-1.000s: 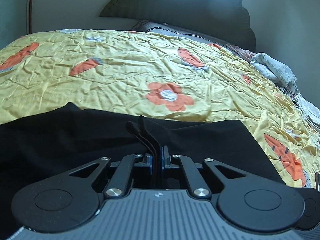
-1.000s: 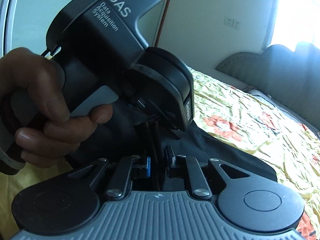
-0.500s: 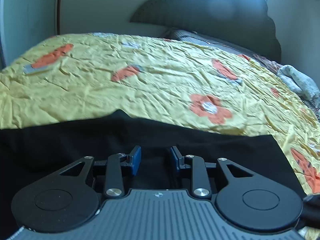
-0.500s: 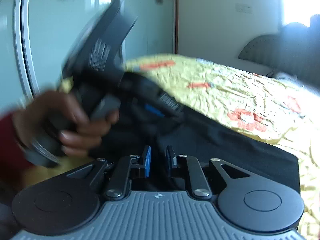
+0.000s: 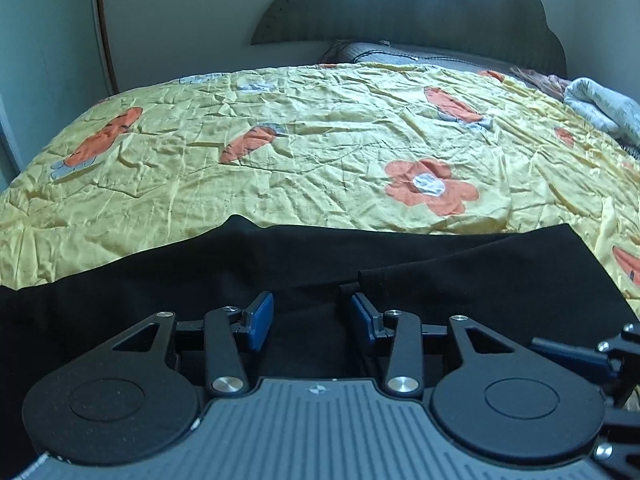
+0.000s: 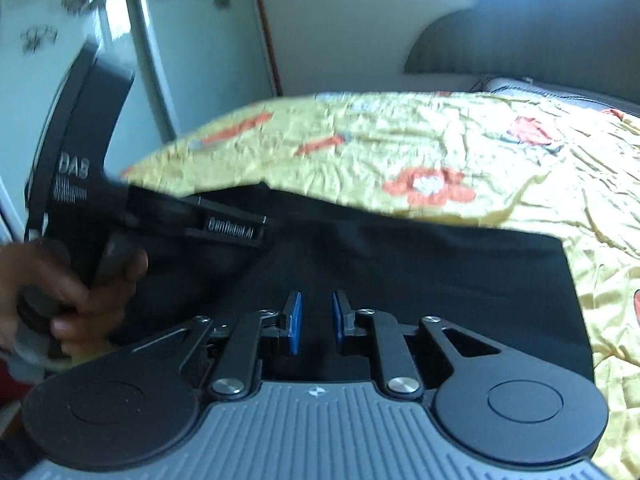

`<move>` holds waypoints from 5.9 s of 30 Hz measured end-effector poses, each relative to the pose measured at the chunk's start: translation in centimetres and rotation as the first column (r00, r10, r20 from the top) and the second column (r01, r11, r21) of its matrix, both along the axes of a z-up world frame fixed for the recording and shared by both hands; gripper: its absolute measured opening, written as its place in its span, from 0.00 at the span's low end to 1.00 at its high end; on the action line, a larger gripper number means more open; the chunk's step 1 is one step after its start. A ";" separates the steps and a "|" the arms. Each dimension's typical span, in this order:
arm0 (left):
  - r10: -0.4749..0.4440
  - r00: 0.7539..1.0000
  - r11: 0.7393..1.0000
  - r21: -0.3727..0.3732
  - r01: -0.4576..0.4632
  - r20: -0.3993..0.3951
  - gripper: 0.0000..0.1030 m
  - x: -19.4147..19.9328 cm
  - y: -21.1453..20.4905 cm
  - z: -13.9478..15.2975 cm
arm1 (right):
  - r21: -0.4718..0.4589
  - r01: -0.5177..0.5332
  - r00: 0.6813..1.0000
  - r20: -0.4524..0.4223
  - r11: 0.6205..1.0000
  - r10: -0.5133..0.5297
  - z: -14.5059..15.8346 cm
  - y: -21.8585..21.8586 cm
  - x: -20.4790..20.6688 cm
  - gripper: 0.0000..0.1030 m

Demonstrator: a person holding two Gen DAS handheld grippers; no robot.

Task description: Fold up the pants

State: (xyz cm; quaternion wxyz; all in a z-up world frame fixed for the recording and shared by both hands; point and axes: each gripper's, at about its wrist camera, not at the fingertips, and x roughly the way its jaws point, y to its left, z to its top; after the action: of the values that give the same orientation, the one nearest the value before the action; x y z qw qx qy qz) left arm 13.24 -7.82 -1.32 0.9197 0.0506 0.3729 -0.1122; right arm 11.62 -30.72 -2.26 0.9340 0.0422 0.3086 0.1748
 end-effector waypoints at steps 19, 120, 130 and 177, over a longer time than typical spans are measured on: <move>0.021 1.000 1.000 0.023 -0.021 0.020 0.58 -2.2 2.3 -0.4 | -0.073 0.026 0.999 -0.029 0.997 -0.028 -0.2 4.3 -4.7 0.57; 0.317 0.945 0.868 -0.426 -0.254 0.083 0.19 -6.0 13.0 8.5 | 0.146 -0.239 0.963 0.163 0.960 0.215 4.3 16.9 1.0 0.33; 0.134 0.978 0.934 -0.350 -0.071 0.157 0.23 -7.3 3.1 9.9 | 0.222 -0.056 0.980 0.198 0.973 0.011 4.9 8.2 -2.2 0.33; -0.192 0.974 0.974 -0.097 0.204 0.122 0.32 -7.2 -15.2 3.7 | 0.242 0.313 0.942 0.042 0.919 -0.332 -1.2 -5.1 -4.8 0.33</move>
State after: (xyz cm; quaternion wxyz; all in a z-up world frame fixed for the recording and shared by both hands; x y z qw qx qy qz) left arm 6.02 -23.06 2.38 0.9247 0.0438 0.3071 -0.2207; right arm 6.77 -35.77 -3.44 0.9505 0.1939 0.2364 0.0550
